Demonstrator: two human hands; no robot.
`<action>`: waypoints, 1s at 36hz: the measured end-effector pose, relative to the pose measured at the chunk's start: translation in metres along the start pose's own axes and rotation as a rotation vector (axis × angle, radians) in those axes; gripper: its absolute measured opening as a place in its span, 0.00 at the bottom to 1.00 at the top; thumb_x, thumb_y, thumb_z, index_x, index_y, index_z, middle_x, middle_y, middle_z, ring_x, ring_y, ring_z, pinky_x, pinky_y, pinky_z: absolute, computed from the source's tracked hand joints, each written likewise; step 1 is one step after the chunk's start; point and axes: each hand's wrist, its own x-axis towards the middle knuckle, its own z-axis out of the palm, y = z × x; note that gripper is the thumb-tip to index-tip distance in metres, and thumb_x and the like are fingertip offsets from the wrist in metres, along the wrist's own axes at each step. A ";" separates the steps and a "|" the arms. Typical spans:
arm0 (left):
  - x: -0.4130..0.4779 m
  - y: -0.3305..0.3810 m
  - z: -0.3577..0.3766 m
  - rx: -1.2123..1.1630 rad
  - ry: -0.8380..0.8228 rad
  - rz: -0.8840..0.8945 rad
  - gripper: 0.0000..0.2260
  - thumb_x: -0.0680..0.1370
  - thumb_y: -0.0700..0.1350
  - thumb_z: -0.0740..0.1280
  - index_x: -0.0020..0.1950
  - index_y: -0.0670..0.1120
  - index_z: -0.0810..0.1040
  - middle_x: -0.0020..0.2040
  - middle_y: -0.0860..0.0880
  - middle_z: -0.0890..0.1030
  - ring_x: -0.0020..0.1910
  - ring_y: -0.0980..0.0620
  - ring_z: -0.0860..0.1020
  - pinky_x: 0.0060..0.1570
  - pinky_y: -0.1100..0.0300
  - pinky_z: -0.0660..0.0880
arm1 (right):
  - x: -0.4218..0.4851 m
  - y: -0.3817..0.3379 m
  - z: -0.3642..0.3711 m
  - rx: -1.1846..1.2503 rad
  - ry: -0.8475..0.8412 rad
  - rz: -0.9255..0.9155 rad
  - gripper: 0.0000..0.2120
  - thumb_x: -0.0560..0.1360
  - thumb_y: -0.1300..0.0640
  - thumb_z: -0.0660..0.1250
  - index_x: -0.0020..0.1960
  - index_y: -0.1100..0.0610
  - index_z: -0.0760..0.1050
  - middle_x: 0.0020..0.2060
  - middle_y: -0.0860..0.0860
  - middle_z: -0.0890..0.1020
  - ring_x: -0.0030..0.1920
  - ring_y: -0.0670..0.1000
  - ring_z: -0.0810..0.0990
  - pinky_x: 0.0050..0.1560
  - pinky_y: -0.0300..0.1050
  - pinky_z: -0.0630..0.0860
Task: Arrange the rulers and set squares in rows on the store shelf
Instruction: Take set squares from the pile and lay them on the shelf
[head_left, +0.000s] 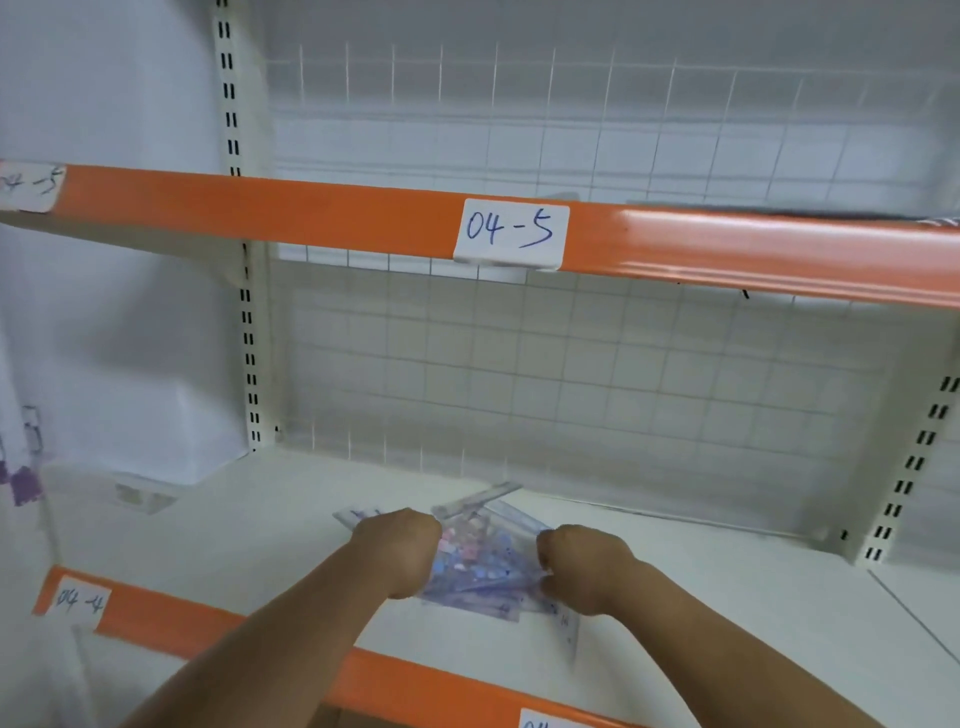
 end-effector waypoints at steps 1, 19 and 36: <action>0.003 -0.002 0.000 -0.006 0.005 0.010 0.15 0.78 0.36 0.60 0.63 0.44 0.73 0.61 0.43 0.76 0.59 0.45 0.76 0.54 0.55 0.73 | 0.003 0.001 0.000 0.027 -0.001 -0.003 0.19 0.77 0.52 0.62 0.66 0.56 0.68 0.62 0.55 0.73 0.60 0.57 0.75 0.52 0.46 0.71; 0.051 0.015 0.009 -0.092 -0.147 0.121 0.32 0.81 0.44 0.61 0.78 0.56 0.45 0.77 0.42 0.57 0.72 0.42 0.62 0.70 0.51 0.64 | 0.028 -0.011 0.015 0.113 -0.106 -0.233 0.26 0.80 0.48 0.59 0.76 0.42 0.57 0.71 0.55 0.63 0.71 0.59 0.62 0.68 0.51 0.64; 0.061 0.004 0.013 -0.161 -0.049 0.118 0.26 0.80 0.49 0.63 0.77 0.54 0.58 0.70 0.43 0.63 0.68 0.43 0.67 0.67 0.54 0.68 | 0.027 0.003 0.003 0.129 -0.155 -0.181 0.24 0.75 0.54 0.68 0.70 0.54 0.68 0.62 0.57 0.71 0.61 0.58 0.73 0.60 0.46 0.70</action>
